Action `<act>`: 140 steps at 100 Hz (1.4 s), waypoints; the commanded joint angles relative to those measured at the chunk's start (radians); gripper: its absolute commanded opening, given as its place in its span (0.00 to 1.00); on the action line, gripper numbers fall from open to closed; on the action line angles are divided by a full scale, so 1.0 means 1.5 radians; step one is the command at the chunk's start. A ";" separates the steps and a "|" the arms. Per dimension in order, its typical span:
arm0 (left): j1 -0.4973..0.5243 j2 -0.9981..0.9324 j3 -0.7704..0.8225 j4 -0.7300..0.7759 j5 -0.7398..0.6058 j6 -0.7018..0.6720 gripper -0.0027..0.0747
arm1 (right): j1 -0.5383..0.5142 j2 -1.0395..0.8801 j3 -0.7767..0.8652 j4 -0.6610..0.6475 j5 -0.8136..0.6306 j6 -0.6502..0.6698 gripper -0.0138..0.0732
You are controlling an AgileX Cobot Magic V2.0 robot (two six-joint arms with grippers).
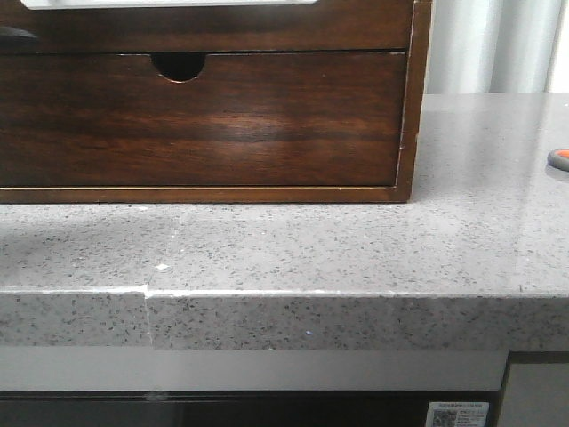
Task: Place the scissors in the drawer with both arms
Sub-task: 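Grasp the white drawer handle with the left gripper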
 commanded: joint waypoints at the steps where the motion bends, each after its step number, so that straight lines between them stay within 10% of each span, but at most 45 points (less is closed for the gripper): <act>1: -0.005 0.008 -0.037 -0.058 0.032 0.007 0.54 | -0.004 0.012 -0.021 -0.002 -0.040 -0.008 0.69; 40: -0.005 0.070 -0.075 -0.058 0.034 0.007 0.51 | -0.004 0.012 -0.021 -0.002 -0.040 -0.008 0.69; 62: -0.005 0.071 -0.075 -0.058 0.032 0.007 0.01 | -0.004 0.012 -0.021 -0.002 -0.040 -0.008 0.69; 140: -0.005 -0.263 0.121 -0.037 0.019 -0.071 0.01 | -0.004 0.012 -0.021 -0.002 -0.040 -0.008 0.69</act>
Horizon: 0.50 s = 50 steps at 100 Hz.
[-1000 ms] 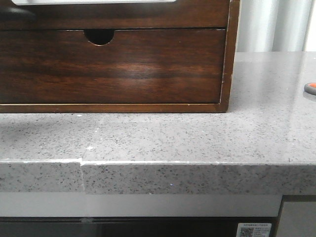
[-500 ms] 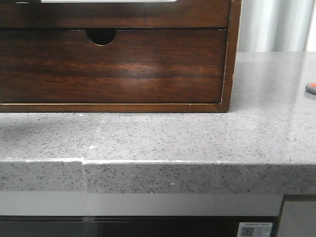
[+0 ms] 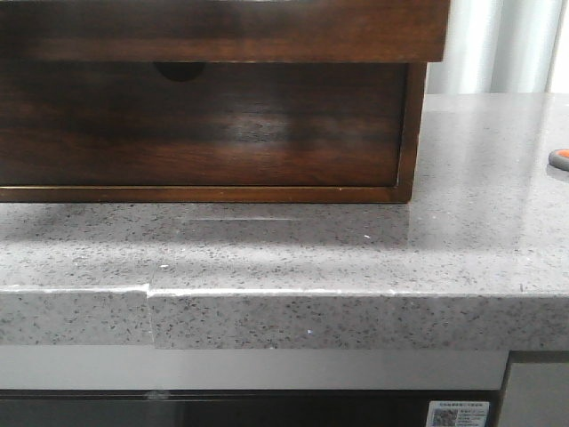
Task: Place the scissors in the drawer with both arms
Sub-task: 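Grasp the white drawer handle with the left gripper, then pull the drawer toward the robot with the left gripper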
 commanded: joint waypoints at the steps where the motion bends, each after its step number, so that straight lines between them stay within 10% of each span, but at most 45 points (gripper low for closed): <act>1: -0.003 -0.045 -0.011 -0.014 0.016 0.027 0.01 | -0.004 0.012 -0.021 0.000 -0.042 -0.008 0.69; 17: -0.003 -0.071 -0.010 -0.009 0.015 0.031 0.06 | -0.004 0.012 -0.021 0.000 -0.042 -0.008 0.69; 39: -0.003 -0.071 -0.010 0.031 0.015 0.042 0.77 | -0.002 0.012 -0.021 0.000 -0.042 -0.008 0.69; 50: -0.002 -0.082 -0.010 0.046 -0.007 0.094 0.88 | -0.002 0.012 -0.025 0.000 -0.039 -0.008 0.69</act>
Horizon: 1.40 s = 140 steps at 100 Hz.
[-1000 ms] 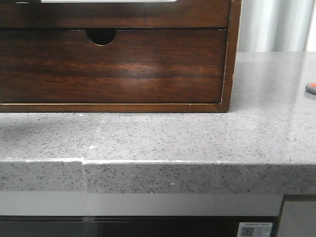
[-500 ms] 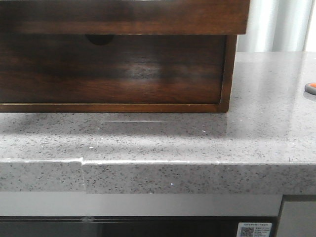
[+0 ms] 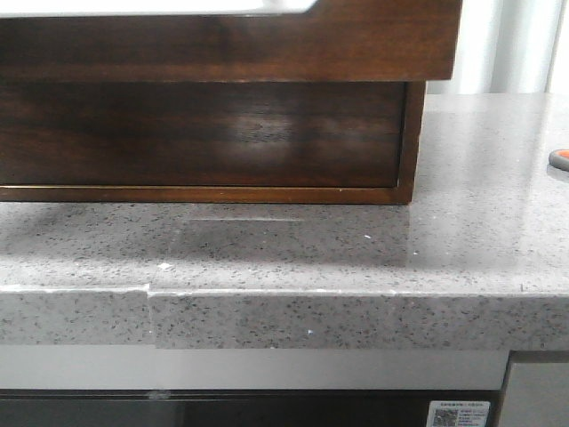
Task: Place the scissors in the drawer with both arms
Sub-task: 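Pull the drawer toward the robot with the left gripper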
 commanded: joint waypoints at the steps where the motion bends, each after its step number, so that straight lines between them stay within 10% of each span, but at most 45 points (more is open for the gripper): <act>1: -0.002 -0.011 -0.023 -0.017 -0.006 0.039 0.87 | -0.002 0.012 -0.028 0.000 -0.036 -0.008 0.69; 50: -0.002 -0.270 -0.023 0.297 -0.138 0.050 0.01 | -0.002 0.155 -0.241 -0.076 0.108 0.000 0.69; 140: -0.002 -0.337 -0.047 0.361 -0.003 0.050 0.01 | -0.119 0.631 -0.356 -0.175 0.064 0.083 0.69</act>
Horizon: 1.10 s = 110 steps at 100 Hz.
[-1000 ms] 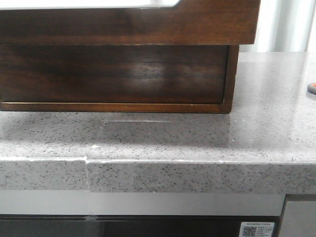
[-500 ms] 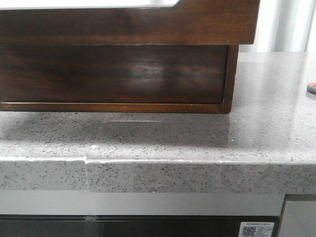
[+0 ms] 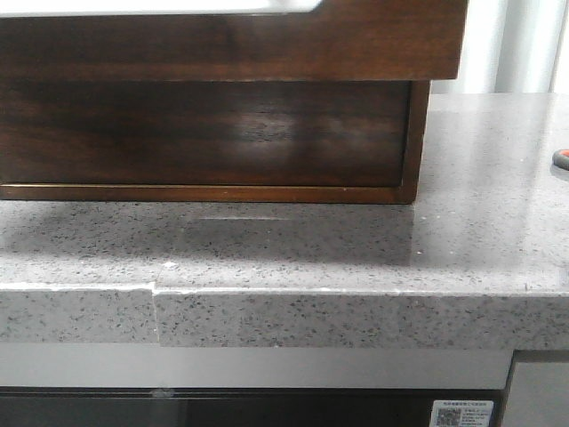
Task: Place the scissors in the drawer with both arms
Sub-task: 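Pull the drawer toward the robot with the left gripper, then grasp the grey-and-orange scissors with the right gripper and lift them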
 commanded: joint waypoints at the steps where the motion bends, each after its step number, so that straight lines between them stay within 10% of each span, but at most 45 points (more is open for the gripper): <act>1: -0.002 0.009 -0.022 -0.038 -0.021 0.004 0.01 | -0.036 -0.013 -0.024 -0.007 -0.052 0.003 0.69; 74: -0.002 0.009 -0.022 -0.044 -0.026 0.004 0.01 | -0.075 0.080 -0.024 0.001 -0.162 0.003 0.69; 110: -0.002 0.009 -0.022 -0.044 -0.026 0.004 0.01 | -0.075 0.121 -0.024 -0.009 -0.157 0.003 0.50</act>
